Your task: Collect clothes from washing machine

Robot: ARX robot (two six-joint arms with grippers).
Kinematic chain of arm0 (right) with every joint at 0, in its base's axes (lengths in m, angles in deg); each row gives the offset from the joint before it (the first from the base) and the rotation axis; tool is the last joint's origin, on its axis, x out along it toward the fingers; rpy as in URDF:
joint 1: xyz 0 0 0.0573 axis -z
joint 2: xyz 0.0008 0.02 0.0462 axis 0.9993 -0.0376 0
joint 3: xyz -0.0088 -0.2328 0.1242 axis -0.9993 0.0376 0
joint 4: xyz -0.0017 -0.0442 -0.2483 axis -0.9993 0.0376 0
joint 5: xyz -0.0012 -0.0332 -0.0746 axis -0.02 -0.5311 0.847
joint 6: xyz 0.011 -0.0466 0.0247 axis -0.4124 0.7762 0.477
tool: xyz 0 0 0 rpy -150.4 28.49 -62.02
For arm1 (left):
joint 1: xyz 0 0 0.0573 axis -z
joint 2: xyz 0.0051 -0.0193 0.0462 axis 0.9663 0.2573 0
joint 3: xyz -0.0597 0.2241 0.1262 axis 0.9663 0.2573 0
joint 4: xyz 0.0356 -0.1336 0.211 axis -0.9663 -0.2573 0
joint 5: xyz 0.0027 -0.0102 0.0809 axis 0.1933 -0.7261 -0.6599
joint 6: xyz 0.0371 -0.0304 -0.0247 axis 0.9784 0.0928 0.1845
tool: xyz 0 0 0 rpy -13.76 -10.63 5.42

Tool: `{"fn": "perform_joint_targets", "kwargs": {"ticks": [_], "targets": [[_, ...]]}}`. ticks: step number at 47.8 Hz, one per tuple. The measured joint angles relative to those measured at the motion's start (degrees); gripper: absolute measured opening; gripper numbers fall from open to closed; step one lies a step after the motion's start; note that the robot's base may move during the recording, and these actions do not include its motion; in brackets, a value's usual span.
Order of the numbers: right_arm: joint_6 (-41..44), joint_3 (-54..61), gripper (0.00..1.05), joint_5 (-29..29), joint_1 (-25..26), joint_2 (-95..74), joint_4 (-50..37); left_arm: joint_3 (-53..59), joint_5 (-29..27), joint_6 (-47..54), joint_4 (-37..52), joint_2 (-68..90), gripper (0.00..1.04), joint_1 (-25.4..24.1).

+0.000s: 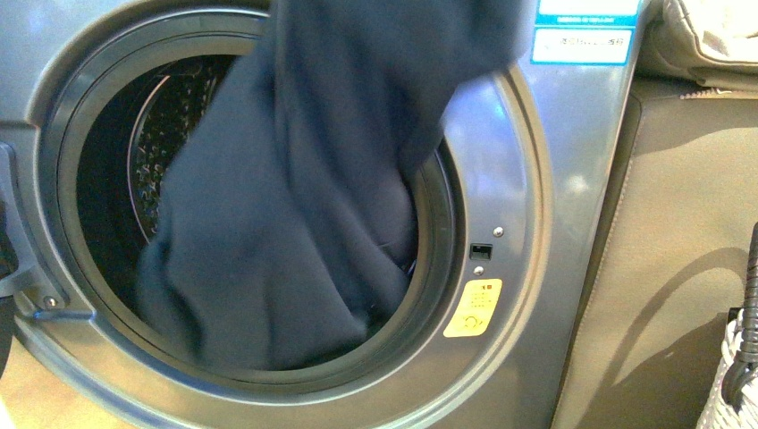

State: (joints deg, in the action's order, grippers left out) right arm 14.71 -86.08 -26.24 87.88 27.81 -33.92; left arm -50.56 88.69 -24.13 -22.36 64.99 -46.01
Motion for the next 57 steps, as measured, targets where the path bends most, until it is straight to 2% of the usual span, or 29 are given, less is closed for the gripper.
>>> {"fn": "perform_joint_targets", "kwargs": {"ticks": [6,10,17,57], "targets": [[0.00,0.00,0.97,0.00,0.00,0.00,0.00,-10.75,-2.23,2.25,-6.80,4.15,0.06,1.60],[0.00,0.00,0.97,0.00,0.00,0.00,0.00,-13.81,-2.34,3.58,-8.39,5.09,0.06,2.16],[0.00,0.00,0.97,-0.02,0.00,0.00,0.00,-13.53,-0.81,3.34,-5.51,4.76,0.06,2.21],[0.00,0.00,0.97,0.00,0.00,0.00,0.00,-13.42,-0.77,3.34,-5.44,4.48,0.06,2.21]]}}
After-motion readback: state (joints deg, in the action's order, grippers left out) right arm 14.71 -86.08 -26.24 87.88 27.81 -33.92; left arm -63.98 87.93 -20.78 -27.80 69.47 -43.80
